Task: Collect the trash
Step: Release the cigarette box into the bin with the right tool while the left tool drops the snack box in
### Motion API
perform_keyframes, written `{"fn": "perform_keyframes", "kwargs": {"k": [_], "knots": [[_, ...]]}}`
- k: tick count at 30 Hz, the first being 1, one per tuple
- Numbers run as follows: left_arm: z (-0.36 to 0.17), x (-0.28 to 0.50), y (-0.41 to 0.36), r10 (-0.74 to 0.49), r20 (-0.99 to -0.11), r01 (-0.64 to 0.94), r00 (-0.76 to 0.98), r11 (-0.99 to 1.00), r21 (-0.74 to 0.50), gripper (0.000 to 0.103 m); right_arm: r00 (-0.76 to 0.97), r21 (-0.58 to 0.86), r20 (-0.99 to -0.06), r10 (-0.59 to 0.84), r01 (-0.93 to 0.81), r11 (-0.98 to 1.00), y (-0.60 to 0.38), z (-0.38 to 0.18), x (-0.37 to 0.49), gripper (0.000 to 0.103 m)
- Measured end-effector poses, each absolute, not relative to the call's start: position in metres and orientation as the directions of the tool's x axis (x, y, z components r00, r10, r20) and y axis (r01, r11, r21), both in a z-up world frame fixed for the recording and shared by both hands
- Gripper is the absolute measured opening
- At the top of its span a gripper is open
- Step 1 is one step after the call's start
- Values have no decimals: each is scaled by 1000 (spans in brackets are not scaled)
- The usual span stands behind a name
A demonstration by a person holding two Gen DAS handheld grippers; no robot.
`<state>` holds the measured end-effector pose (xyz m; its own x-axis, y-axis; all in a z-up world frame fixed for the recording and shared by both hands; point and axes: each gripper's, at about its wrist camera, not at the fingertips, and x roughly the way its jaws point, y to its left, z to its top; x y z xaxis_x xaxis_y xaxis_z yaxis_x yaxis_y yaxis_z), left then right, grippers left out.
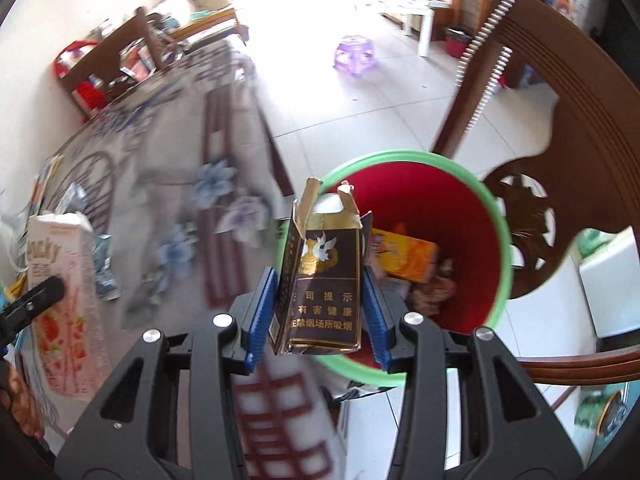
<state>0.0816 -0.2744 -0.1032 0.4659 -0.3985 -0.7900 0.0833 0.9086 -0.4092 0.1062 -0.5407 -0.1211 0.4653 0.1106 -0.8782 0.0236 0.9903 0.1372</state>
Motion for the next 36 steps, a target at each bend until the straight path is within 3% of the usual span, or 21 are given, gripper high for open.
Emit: {"fn": "perform_keyframes", "kwargs": {"k": [5, 6, 8, 19, 26, 28, 29, 36], "knots": [[-100, 103, -308, -445, -780, 170, 440, 894, -414, 30, 464, 125, -884, 63, 104, 987, -578, -129, 114, 45], [-99, 109, -317, -457, -777, 190, 432, 889, -417, 30, 458, 123, -887, 56, 118, 985, -583, -131, 116, 56], [-99, 119, -329, -476, -772, 220, 421, 880, -422, 30, 463, 113, -886, 30, 153, 982, -594, -133, 117, 68], [-98, 169, -422, -588, -736, 385, 337, 799, -462, 30, 581, 119, -811, -74, 287, 950, -635, -109, 104, 73], [-93, 176, -472, -620, -726, 489, 297, 752, -442, 31, 560, 93, -819, -129, 352, 931, -653, -108, 89, 73], [-94, 176, -477, -621, -725, 489, 298, 751, -443, 51, 550, 89, -823, -139, 368, 925, -657, -108, 83, 73], [-93, 177, -479, -619, -724, 483, 303, 755, -443, 75, 545, 87, -826, -146, 378, 922, -658, -109, 80, 73], [-75, 159, -449, -627, -688, 475, 365, 761, -442, 78, 539, 76, -825, -169, 401, 913, -657, -104, 64, 74]]}}
